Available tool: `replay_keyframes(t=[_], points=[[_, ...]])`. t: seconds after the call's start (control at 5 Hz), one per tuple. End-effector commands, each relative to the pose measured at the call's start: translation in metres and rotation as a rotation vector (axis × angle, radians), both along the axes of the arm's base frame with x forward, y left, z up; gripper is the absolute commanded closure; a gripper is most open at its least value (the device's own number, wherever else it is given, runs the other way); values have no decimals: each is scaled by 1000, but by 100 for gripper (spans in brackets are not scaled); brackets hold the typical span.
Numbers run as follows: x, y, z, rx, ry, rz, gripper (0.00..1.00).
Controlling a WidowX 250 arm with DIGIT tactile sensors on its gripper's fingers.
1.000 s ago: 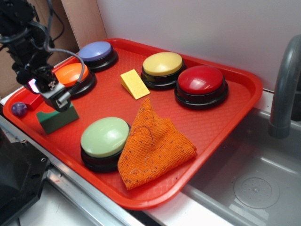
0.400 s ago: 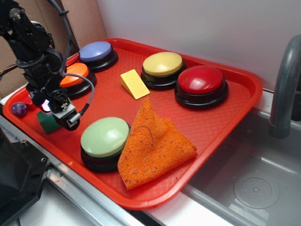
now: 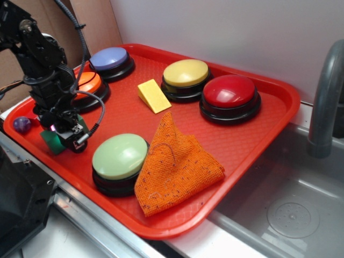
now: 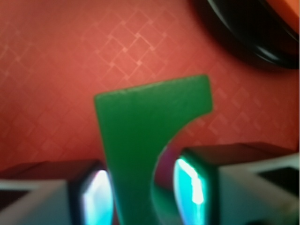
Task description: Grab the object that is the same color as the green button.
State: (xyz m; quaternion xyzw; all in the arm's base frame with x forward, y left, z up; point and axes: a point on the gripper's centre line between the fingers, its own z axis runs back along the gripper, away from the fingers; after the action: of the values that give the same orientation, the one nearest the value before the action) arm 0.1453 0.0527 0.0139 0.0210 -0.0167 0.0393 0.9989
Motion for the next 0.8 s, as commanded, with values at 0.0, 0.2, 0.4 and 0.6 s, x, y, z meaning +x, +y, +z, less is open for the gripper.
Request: replay_keyframes(t=[0.0, 0.2, 0.4, 0.6], points=[[12, 3, 23, -6, -24, 45, 100], [18, 0, 47, -3, -53, 80, 100], [31, -5, 75, -14, -46, 82, 100], [43, -12, 99, -24, -49, 67, 100]])
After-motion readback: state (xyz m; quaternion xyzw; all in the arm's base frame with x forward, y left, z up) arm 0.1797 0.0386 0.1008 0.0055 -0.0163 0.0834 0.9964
